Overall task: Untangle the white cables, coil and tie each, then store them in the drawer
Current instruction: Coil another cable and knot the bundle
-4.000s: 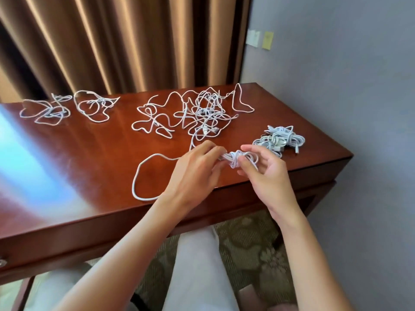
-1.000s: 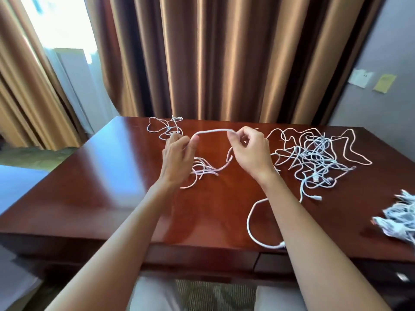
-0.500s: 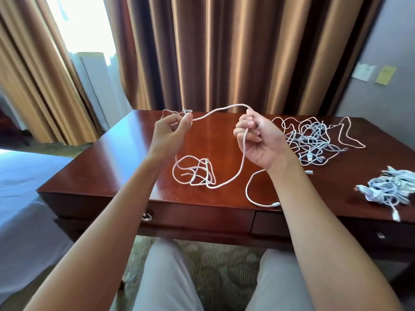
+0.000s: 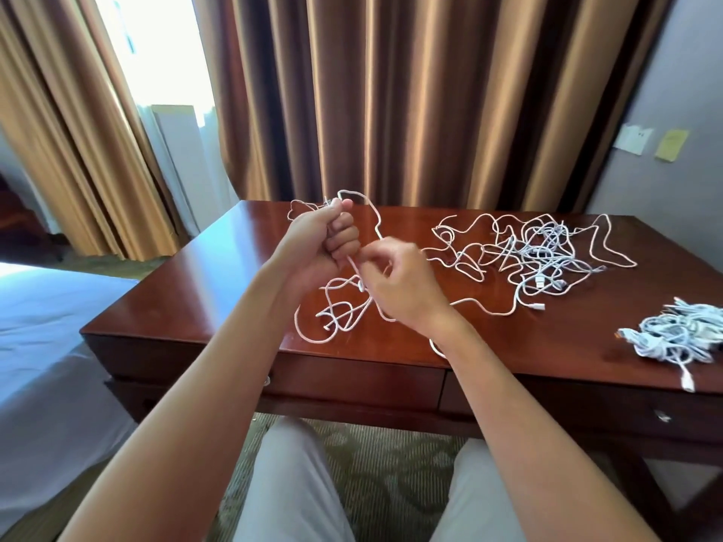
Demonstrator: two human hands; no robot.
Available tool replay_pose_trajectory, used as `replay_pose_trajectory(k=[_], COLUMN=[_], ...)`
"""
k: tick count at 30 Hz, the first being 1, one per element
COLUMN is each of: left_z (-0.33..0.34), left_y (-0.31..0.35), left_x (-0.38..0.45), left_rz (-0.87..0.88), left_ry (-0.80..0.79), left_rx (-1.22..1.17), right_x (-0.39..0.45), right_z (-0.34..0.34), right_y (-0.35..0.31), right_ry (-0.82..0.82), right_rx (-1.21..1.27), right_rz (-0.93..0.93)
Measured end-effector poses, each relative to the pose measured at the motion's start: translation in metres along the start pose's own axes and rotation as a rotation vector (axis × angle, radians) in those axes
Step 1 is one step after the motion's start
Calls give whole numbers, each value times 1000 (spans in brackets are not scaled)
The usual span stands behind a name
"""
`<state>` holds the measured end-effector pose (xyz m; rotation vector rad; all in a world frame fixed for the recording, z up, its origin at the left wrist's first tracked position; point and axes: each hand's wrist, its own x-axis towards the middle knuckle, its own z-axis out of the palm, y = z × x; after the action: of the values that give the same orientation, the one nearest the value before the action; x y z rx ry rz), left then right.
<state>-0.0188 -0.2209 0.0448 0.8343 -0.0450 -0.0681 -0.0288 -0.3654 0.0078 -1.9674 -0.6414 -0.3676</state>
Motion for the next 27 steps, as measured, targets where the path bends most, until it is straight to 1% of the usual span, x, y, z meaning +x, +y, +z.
replay_pose_trajectory(k=[1, 2, 3, 4, 5, 6, 7, 8, 9, 10, 11, 12, 15, 17, 19, 20, 21, 22, 25, 26, 27], left_z=[1, 2, 3, 2, 1, -2, -6, -11, -15, -18, -20, -22, -31, -37, -37, -33, -30, -29, -32, -33, -35], left_y=[0, 1, 1, 1, 0, -2, -5, -10, -15, -20, -25, -28, -32, -32, -33, -35, -37, -39, -47, -49, -51], left_x=[2, 4, 5, 6, 7, 7, 5, 2, -2, -6, -11, -16, -21, -21, -23, -26, -27, -27, -26, -25, -25], left_rz=[-22, -35, -38, -36, -25, 0, 29, 58, 83, 104, 112, 111, 134, 169, 148, 109, 78, 61, 73, 68, 68], left_ry=[3, 10, 21, 43, 82, 134, 183, 212, 197, 136, 54, -23, -184, -213, -203, -199, -207, -225, -361, -400, -408], left_rx=[-60, -119, -169, -193, -162, -56, 128, 369, 613, 814, 957, 1037, 1150, 1144, 1000, 906, 867, 906, 1345, 1454, 1513], right_x=[-5, -8, -10, -12, -12, -11, -8, -4, 1, 7, 12, 17, 29, 35, 41, 43, 44, 45, 48, 49, 50], right_z=[1, 3, 5, 7, 8, 10, 11, 10, 8, 5, 2, -1, -10, -14, -16, -16, -16, -15, -14, -15, -15], right_y=[-1, 3, 7, 12, 16, 18, 20, 22, 21, 19, 16, 15, 6, 2, 1, 1, 2, 2, 3, 3, 4], right_ry=[-176, -316, -381, -379, -334, -266, -187, -108, -42, 15, 60, 86, 92, 133, 184, 200, 212, 223, 254, 265, 275], right_rx=[-43, -106, -148, -157, -113, -26, 70, 149, 216, 298, 410, 561, 1036, 1286, 1437, 1477, 1509, 1538, 1597, 1599, 1602], right_rz=[34, 68, 82, 80, 83, 89, 92, 84, 81, 96, 132, 183, 361, 442, 490, 505, 518, 530, 548, 548, 543])
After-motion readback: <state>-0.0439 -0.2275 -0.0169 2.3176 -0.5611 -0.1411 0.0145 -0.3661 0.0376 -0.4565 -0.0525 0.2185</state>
